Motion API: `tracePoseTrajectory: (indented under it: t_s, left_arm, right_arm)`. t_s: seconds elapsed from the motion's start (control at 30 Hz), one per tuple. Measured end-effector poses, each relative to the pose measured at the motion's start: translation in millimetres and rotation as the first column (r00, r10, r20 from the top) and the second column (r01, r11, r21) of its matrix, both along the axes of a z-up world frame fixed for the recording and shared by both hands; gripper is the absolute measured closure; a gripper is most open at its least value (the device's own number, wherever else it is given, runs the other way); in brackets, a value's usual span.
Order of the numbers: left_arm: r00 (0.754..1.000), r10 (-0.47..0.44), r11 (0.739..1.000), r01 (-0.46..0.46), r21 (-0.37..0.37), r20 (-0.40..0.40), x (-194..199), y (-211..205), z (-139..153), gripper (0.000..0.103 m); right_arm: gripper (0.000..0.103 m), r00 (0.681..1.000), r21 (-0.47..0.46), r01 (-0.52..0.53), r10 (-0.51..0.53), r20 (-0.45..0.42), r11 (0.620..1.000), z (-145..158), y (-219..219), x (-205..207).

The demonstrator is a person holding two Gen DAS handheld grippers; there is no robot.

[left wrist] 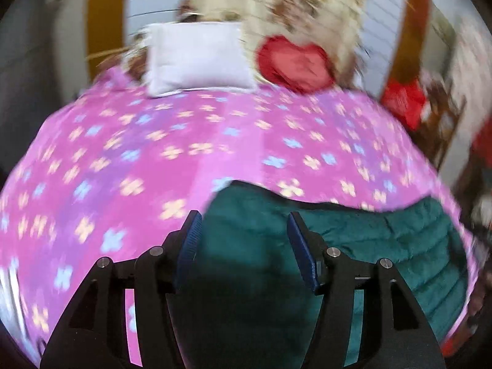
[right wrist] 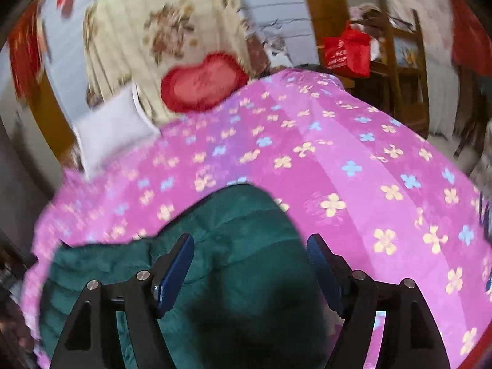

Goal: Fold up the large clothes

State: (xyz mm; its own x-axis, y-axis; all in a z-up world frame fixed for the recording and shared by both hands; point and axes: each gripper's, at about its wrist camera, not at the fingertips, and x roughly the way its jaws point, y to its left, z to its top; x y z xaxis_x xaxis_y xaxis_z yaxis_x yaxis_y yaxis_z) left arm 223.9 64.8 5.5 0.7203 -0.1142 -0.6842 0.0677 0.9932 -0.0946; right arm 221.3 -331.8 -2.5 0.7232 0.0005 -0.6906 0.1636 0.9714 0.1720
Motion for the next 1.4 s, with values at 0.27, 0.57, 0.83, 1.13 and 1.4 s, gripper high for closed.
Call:
tracePoseTrajectory:
  t_s: [0.27, 0.57, 0.83, 1.13, 1.4]
  left_arm:
    - [0.985, 0.070, 0.993, -0.053, 0.105, -0.160, 32, -15, -67, 0.045]
    - [0.961, 0.243, 0.959, -0.218, 0.184, -0.129, 25, -6, -78, 0.031]
    - [0.964, 0.183, 0.982, -0.169, 0.088, -0.192, 32, 5, -78, 0.027]
    - [0.979, 0.197, 0.980, -0.197, 0.003, -0.046, 8, 8, -45, 0.027]
    - [0.992, -0.045, 0.988, 0.027, -0.150, -0.122, -18, -26, -44, 0.026]
  right_arm:
    - [0.008, 0.980, -0.012, -0.093, 0.090, -0.178, 0.996, -71, 18, 57]
    - [0.000, 0.954, -0.106, -0.197, 0.165, -0.248, 0.975, -83, 43, 81]
    - [0.001, 0.967, -0.047, -0.173, 0.161, -0.199, 0.984, -74, 32, 72]
    - [0.003, 0.989, -0.110, -0.114, 0.123, 0.077, 0.987, -7, 42, 3]
    - [0.003, 0.927, -0.225, -0.366, 0.374, -0.006, 0.903, -20, 124, -14]
